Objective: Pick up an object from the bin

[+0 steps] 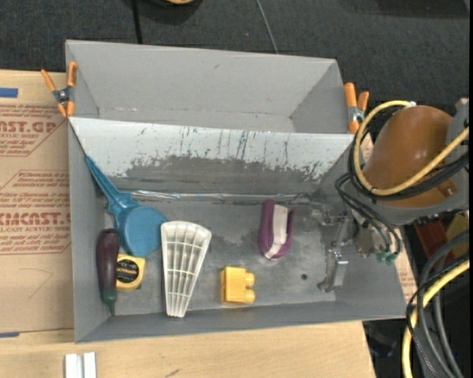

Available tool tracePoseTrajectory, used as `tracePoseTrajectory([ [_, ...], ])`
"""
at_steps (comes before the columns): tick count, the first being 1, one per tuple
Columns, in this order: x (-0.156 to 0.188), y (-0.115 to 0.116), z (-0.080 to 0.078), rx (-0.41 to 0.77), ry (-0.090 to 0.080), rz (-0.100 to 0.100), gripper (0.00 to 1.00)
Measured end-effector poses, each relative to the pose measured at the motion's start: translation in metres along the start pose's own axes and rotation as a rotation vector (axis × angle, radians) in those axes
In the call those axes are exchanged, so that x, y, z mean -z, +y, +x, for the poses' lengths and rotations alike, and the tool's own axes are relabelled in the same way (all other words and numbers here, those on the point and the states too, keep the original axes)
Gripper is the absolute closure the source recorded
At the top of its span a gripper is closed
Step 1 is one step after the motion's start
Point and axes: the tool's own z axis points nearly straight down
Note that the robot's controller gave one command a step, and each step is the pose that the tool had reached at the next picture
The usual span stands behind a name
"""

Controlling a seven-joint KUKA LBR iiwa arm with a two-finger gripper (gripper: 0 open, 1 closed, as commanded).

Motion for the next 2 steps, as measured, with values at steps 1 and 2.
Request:
tracePoseTrajectory([
  [1, 0.004, 0.000, -0.002, 0.001, -0.008, 0.001, 0.00],
  [2, -0.014, 0.016, -0.004, 0.060, -0.014, 0.004, 0.00],
])
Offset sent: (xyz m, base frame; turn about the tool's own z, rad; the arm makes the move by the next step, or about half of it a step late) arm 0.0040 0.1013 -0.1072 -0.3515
